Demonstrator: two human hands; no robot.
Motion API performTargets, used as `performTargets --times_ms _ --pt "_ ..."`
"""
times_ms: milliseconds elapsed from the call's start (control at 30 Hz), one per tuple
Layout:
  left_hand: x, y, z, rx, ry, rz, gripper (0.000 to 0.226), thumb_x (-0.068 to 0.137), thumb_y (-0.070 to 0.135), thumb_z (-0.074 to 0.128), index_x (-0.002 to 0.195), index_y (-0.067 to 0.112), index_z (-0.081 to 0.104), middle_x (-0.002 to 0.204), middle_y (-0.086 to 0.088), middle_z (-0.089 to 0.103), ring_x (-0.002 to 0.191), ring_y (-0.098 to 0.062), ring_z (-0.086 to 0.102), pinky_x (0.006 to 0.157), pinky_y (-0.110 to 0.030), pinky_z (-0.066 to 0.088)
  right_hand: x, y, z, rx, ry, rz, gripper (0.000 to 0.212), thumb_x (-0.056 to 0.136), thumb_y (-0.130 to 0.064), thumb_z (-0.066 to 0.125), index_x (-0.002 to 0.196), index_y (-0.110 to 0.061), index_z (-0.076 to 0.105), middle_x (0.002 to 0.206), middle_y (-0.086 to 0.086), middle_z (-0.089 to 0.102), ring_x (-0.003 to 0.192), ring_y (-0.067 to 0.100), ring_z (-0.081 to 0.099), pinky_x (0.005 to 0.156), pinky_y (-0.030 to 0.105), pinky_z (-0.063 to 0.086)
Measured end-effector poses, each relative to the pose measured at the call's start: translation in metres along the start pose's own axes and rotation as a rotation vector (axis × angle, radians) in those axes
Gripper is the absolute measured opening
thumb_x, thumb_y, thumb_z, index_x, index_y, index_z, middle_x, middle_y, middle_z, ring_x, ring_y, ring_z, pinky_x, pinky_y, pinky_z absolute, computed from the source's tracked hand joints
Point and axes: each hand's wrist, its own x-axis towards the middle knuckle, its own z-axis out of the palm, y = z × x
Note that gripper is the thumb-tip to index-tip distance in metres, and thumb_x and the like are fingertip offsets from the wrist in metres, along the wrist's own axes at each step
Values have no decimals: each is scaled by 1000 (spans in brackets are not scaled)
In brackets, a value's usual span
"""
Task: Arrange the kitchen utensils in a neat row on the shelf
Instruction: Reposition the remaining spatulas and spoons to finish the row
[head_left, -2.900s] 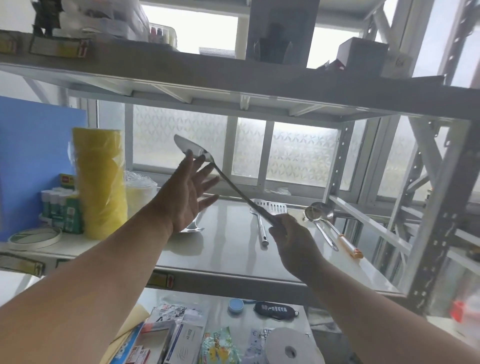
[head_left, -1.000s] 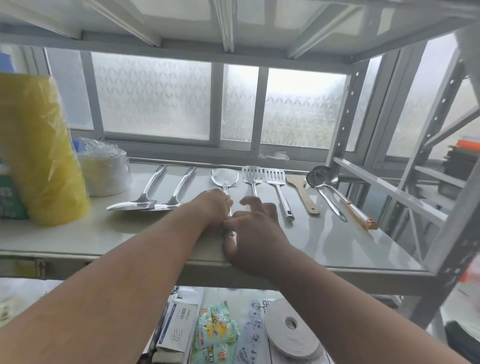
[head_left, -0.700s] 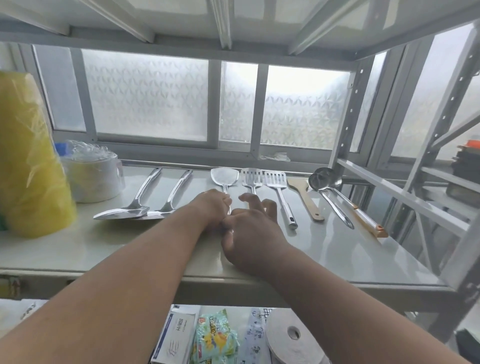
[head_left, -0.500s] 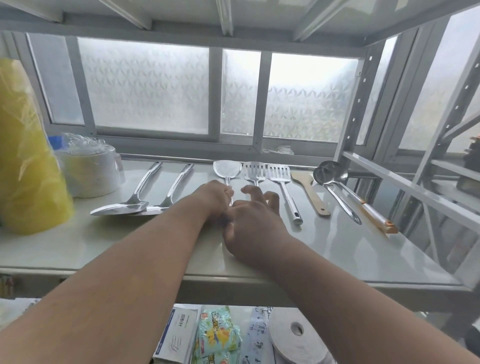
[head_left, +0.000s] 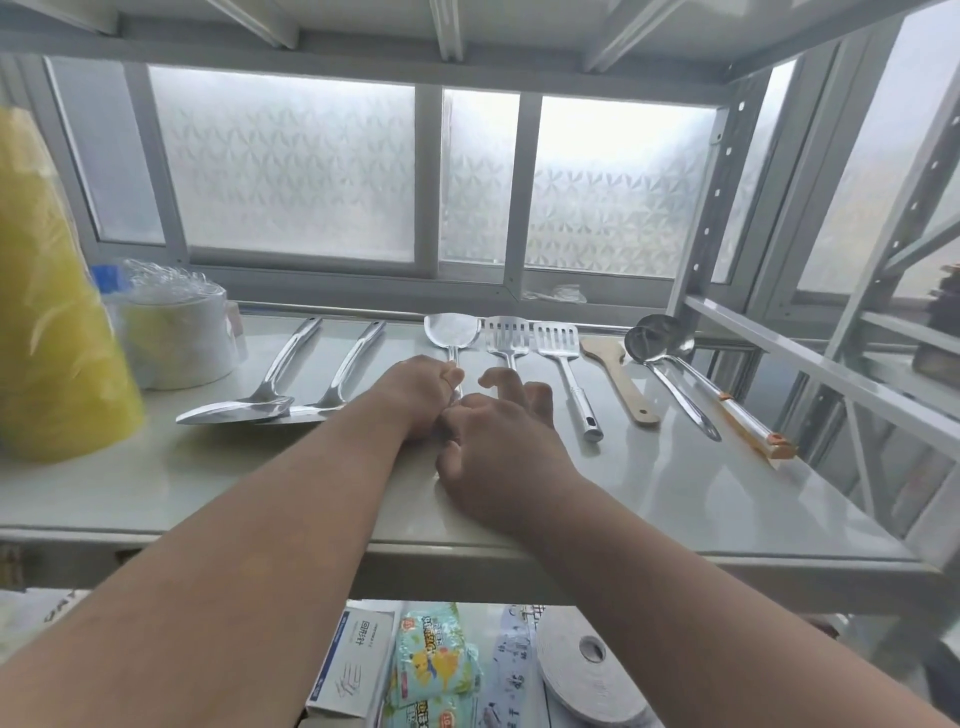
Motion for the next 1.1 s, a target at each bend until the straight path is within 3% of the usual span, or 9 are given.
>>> performTargets --times_ms 133,200,267,400,533,667,800,933,1100 --pt "5 -6 3 -14 21 19 40 112 46 41 108 21 73 107 -5 73 107 -29 64 103 -43 49 -1 0 0 26 -9 8 30 82 -33 42 96 -24 67 114 -11 65 136 23 25 110 50 20" --pt "6 -7 4 -38 50 21 43 112 44 41 83 23 63 88 -2 66 92 -28 59 90 -40 48 -1 1 0 30 -6 7 27 82 -33 43 94 -24 66 113 -10 65 136 23 26 110 50 21" --pt "7 -8 4 -60 77 12 46 112 43 41 74 21 57 82 -3 63 85 -29 56 84 -40 46 -1 2 0 39 4 8 24 81 -32 44 92 -25 64 114 -11 65 135 22 27 110 49 21" --pt "1 -7 5 -99 135 11 45 112 43 42 79 20 62 93 -7 71 92 -31 63 88 -41 49 -2 4 2 44 92 12 23 76 -31 44 90 -24 60 110 -11 65 133 23 32 108 46 24" --pt "-11 -4 6 -106 225 30 45 112 41 41 77 20 59 88 -7 67 90 -32 60 79 -38 42 -8 2 -2 4 193 33 44 76 -34 48 114 -21 66 122 -10 65 133 24 34 105 42 24" --pt "-31 0 8 -104 192 89 42 109 41 42 73 29 59 84 -7 73 85 -30 68 84 -40 53 -18 0 -11 41 235 71 51 78 -31 55 128 -21 63 135 -8 61 136 23 32 105 40 21" --pt "-55 -3 -2 9 265 239 31 110 31 45 105 16 73 106 -10 77 103 -31 67 91 -38 50 -25 -1 -16 37 213 96 61 81 -33 57 140 -20 55 148 -6 52 143 23 27 107 45 25" --pt "-84 -19 -28 227 439 377 30 99 14 54 119 16 77 123 -3 78 117 -30 71 100 -44 56 -30 2 -15 25 200 108 51 82 -35 56 131 -21 59 145 -8 54 142 23 28 105 47 26" --pt "-122 -25 -54 443 364 141 36 96 37 56 126 25 70 132 1 71 125 -27 64 102 -44 53 -36 0 -17 13 226 93 46 85 -43 59 126 -23 63 139 -10 60 138 23 33 103 46 27"
